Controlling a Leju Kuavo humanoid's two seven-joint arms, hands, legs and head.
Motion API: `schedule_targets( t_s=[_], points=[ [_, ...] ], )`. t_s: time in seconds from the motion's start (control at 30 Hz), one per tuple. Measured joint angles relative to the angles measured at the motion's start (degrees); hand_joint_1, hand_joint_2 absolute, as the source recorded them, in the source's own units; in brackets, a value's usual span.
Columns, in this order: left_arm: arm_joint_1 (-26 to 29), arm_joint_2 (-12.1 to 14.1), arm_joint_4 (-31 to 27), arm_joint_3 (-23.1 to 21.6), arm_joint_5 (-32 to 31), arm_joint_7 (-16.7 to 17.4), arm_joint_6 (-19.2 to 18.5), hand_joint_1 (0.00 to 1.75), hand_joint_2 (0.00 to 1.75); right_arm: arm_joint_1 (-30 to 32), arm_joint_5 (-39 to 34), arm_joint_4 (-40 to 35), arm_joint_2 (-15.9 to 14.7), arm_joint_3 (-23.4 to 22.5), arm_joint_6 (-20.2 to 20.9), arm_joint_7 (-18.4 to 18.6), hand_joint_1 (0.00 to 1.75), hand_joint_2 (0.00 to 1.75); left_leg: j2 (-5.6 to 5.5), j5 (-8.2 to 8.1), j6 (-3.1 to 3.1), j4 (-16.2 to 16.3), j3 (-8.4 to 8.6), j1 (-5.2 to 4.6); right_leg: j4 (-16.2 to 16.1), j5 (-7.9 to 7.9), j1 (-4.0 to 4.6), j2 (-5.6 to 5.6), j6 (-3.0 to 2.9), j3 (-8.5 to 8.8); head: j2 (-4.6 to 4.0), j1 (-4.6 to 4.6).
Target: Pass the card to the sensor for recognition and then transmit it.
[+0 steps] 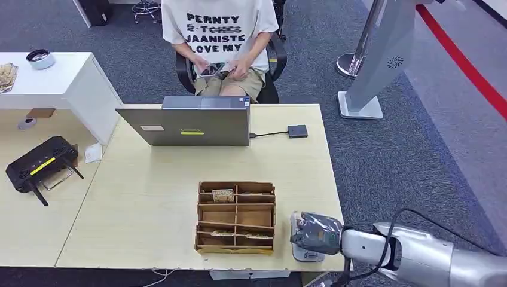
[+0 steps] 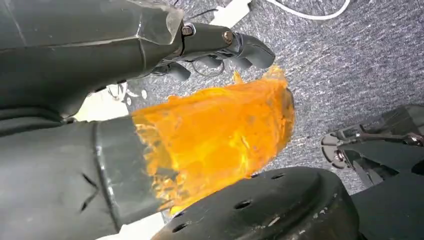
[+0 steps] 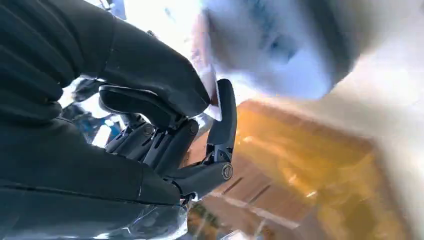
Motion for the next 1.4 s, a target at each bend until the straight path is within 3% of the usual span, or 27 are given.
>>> schedule_targets(
  t_s=[0.57, 1.03, 1.2, 1.4],
  points=[
    [0.0, 0.0, 0.0, 0.1, -0.3, 0.0, 0.2, 0.0, 0.0, -2.3, 4.7, -3.5, 1.2, -9.9, -2.9, 5.0, 1.75, 1.75, -0.02, 0.01, 0.0, 0.0, -0.02, 0.0, 0.0, 0.0, 0.0, -0.02, 0.0, -0.03, 0.0, 0.02],
    [0.0, -0.1, 0.0, 0.1, -1.4, -0.2, 0.4, 0.0, 0.0, 3.3, 12.7, -2.8, 2.8, -24.6, -10.7, 12.5, 1.75, 1.75, -0.03, 0.0, 0.0, 0.0, -0.04, 0.0, 0.0, 0.0, 0.0, -0.02, 0.0, -0.04, 0.0, 0.0],
    [0.0, -0.1, 0.0, 0.1, -2.1, -0.2, 0.4, 0.0, 0.0, 5.7, 9.4, -2.4, 5.4, -30.5, -11.0, 12.1, 1.75, 1.75, -0.01, 0.0, 0.0, 0.0, -0.06, 0.0, 0.0, 0.0, 0.0, -0.01, 0.0, -0.05, 0.0, 0.0],
    [0.0, -0.1, 0.0, 0.0, -3.2, -0.5, 0.3, 0.0, 0.0, 7.3, 4.2, -1.4, 11.5, -36.1, -11.0, 11.2, 1.75, 1.75, -0.01, 0.01, -0.01, 0.0, -0.04, 0.04, 0.0, 0.0, 0.03, -0.01, 0.0, -0.06, 0.0, 0.0]
  ],
)
